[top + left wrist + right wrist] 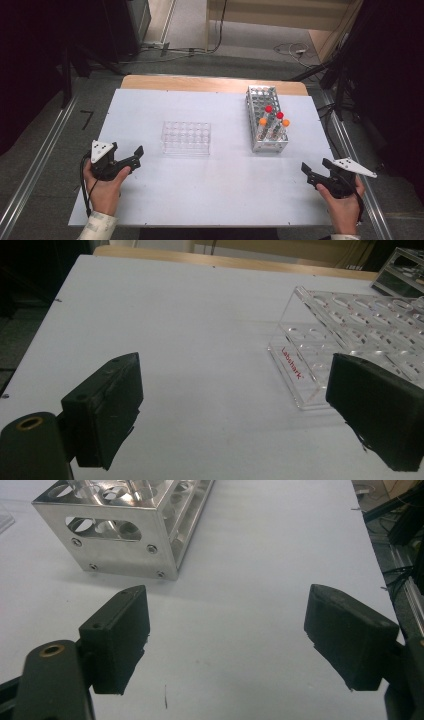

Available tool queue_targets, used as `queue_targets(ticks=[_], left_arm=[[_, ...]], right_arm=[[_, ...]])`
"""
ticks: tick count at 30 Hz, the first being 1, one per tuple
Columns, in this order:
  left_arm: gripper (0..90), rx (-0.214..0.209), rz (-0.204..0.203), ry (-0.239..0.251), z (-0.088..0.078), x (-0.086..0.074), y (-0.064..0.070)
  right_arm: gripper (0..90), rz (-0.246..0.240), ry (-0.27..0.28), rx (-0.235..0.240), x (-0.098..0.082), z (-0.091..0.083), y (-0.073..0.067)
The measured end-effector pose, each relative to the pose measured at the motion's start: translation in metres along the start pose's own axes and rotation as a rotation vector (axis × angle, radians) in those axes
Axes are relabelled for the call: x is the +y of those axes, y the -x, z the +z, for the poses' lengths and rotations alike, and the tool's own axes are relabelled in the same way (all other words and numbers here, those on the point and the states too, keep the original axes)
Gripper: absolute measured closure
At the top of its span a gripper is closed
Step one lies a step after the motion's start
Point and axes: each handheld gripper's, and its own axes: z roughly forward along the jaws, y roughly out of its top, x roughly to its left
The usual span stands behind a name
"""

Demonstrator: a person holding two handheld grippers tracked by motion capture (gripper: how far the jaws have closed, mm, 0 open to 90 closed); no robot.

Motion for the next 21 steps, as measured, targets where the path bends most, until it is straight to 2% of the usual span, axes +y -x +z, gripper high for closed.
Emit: queue_targets(ticks=[6,21], left_arm=[[9.2,-0.019,-0.005,-0.023,0.0032,-0.0007,-0.0022],[9.2,-0.027,0.004,-0.008,0.0016,0.0011,-0.0005]], right_arm=[[16.8,-0.017,-0.014,-0.001,0.0009,0.0056,-0.0013],[17.4,-0.033,0.008,0.017,0.0045,0.0066,-0.0062]])
